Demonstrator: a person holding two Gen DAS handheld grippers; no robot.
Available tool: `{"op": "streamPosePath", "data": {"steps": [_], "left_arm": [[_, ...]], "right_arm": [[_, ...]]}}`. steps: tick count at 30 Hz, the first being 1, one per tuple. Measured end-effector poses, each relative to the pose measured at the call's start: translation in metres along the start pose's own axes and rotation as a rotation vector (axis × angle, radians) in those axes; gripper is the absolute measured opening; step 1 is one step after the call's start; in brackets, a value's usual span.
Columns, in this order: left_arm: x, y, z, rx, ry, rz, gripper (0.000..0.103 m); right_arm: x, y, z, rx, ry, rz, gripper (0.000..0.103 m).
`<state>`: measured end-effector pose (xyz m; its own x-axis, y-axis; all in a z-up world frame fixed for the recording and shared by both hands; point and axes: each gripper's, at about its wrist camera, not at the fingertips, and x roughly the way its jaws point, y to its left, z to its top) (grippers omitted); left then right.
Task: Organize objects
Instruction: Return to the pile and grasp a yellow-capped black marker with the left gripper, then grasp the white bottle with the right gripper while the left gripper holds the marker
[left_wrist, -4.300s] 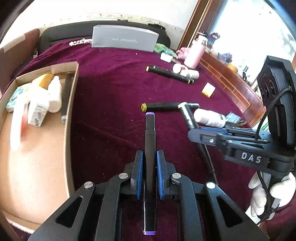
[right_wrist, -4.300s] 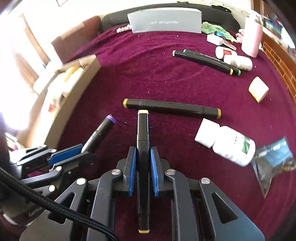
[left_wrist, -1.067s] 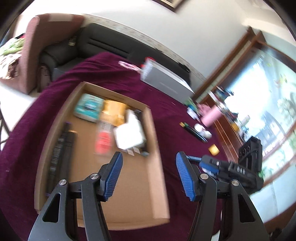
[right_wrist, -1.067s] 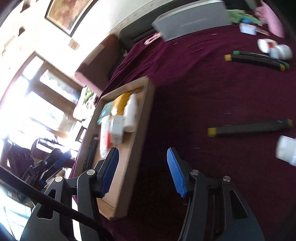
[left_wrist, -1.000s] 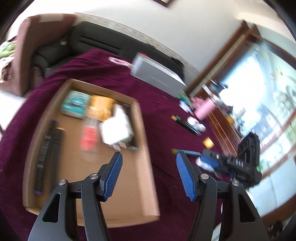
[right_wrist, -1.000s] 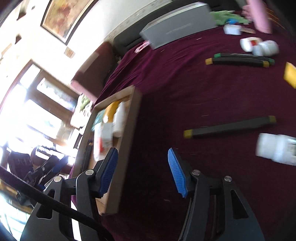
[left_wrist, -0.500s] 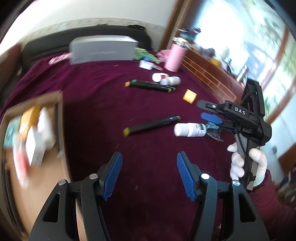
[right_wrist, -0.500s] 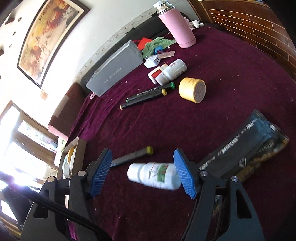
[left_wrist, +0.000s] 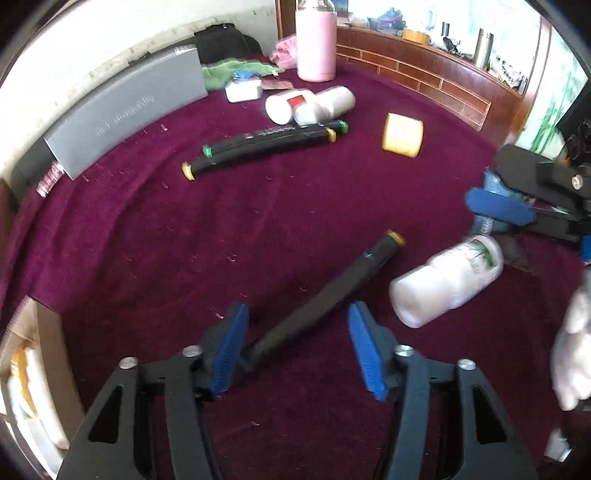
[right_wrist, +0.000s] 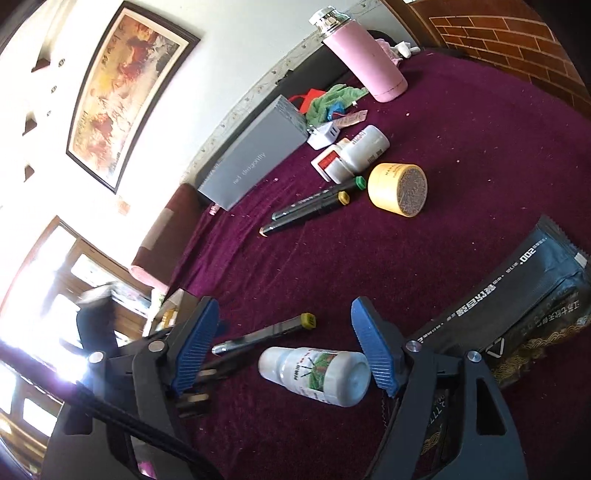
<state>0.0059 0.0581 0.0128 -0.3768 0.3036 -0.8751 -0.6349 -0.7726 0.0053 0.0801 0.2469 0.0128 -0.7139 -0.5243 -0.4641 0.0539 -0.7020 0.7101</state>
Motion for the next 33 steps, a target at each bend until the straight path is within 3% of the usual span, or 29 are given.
{"op": "streamPosePath", "data": {"steps": [1, 2, 3, 8, 15, 18, 27, 33], "left_arm": [[-0.004, -0.002, -0.003, -0.001, -0.002, -0.003, 0.022], [-0.006, -0.004, -0.006, 0.002, 0.009, -0.020, 0.014], [-0.008, -0.005, -0.010, -0.004, 0.018, -0.039, 0.013], [-0.010, -0.012, -0.012, -0.012, 0.028, -0.033, 0.013], [-0.001, -0.031, 0.002, 0.026, -0.016, 0.070, 0.015], [-0.007, -0.021, -0.004, -0.043, -0.014, 0.017, 0.011], [-0.063, 0.007, -0.053, -0.213, -0.130, -0.067, 0.011], [-0.063, 0.007, -0.079, -0.234, -0.094, -0.090, 0.011]], "right_arm": [[-0.001, -0.001, 0.000, 0.007, -0.001, 0.007, 0.075], [-0.001, -0.002, 0.000, 0.014, 0.000, 0.014, 0.075], [-0.001, -0.002, 0.000, 0.016, 0.000, 0.018, 0.076], [0.000, 0.001, -0.002, 0.003, 0.011, 0.022, 0.080], [0.001, 0.001, -0.003, 0.003, 0.017, 0.012, 0.080], [0.003, 0.002, -0.004, -0.003, 0.022, -0.001, 0.080], [0.006, 0.008, -0.007, -0.031, 0.035, -0.050, 0.080], [0.016, 0.022, -0.018, -0.058, 0.157, -0.070, 0.081]]}}
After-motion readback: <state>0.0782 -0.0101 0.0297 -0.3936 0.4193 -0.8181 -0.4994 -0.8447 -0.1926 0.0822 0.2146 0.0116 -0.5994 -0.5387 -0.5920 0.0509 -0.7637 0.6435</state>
